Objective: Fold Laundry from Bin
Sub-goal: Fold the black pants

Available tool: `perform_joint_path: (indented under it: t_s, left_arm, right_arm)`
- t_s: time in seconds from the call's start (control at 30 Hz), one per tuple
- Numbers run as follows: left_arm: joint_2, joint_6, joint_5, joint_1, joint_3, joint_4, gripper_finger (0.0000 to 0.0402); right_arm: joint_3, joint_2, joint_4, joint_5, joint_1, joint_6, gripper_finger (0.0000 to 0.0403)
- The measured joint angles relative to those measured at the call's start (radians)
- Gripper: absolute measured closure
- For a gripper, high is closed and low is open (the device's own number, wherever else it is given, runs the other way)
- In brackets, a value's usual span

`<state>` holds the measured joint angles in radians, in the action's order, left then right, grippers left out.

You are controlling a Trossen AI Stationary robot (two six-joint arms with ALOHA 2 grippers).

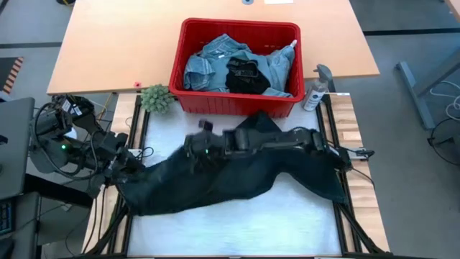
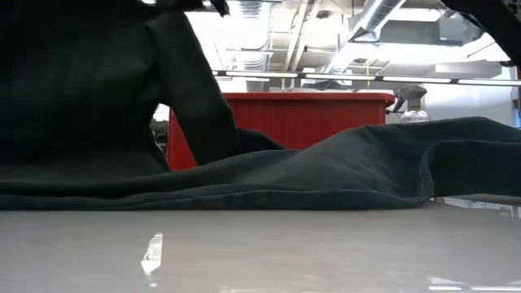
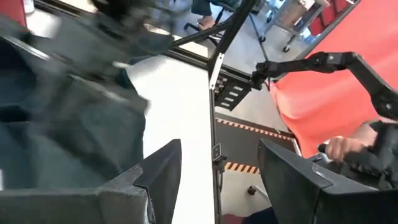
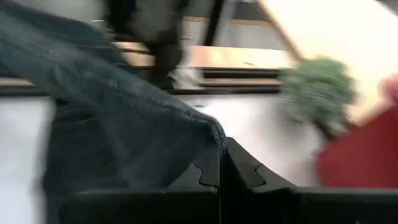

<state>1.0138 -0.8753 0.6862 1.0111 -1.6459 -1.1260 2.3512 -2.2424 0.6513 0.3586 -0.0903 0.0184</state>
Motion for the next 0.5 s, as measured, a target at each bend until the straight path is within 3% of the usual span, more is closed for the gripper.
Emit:
perform_joint_path:
  t_s: [0.13, 0.27, 0.5]
  left_arm:
    - [0.000, 0.000, 0.019, 0.000, 0.000, -0.002, 0.0205]
    - [0.001, -0.008, 0.043, 0.000, 0.000, -0.003, 0.0205]
    - [0.066, -0.035, 0.044, 0.000, -0.001, -0.020, 0.0205]
  right_arm:
    - [-0.002, 0.010, 0.004, -0.010, 0.085, 0.048, 0.0377]
    - [0.001, -0.032, 0.004, -0.084, 0.166, 0.095, 0.0377]
    - [-0.004, -0.115, 0.031, -0.127, 0.234, 0.130, 0.0377]
